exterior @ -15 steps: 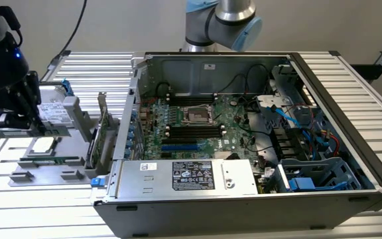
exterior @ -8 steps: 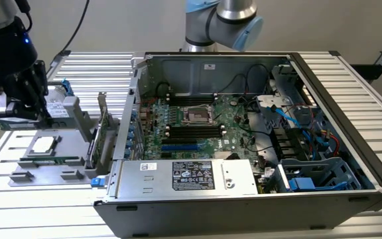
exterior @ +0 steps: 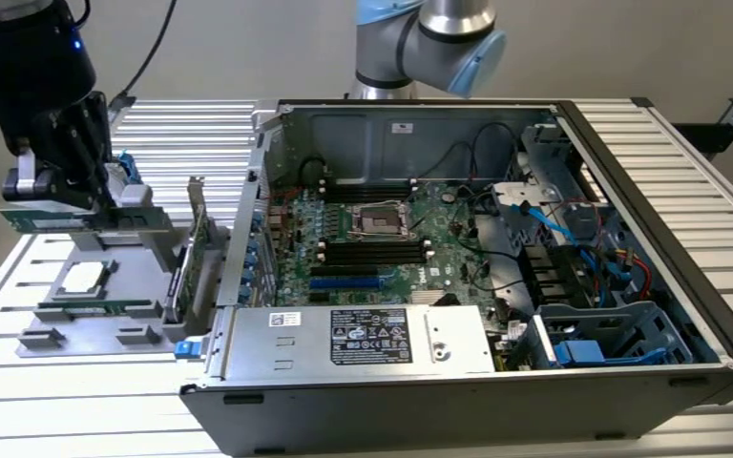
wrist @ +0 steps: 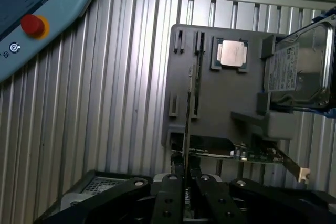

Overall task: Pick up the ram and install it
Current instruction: 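Pick up the ram and move it above insertion slot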

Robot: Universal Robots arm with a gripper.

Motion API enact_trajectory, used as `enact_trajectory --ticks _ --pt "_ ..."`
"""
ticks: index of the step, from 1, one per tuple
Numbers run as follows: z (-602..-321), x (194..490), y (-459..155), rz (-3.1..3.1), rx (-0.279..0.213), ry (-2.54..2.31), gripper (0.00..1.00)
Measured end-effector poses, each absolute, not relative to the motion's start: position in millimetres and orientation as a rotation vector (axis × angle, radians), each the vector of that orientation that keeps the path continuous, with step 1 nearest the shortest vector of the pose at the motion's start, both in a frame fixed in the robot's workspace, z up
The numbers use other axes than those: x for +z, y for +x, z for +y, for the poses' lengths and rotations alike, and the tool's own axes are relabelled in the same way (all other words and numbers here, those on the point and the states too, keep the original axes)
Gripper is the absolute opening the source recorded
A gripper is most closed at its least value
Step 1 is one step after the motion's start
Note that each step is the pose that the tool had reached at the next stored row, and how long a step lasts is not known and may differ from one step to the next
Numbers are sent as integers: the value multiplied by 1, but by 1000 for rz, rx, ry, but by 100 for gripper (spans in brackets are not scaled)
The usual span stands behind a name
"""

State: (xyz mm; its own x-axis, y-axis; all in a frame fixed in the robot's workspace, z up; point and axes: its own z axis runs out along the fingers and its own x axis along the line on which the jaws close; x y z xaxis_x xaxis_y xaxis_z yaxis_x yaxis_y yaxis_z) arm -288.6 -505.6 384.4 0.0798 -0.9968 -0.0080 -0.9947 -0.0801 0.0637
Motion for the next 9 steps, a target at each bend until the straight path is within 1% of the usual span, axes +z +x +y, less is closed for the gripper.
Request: enact_trajectory --ticks 9 --pt "-506 407 -259 -2098 -88 2273 14"
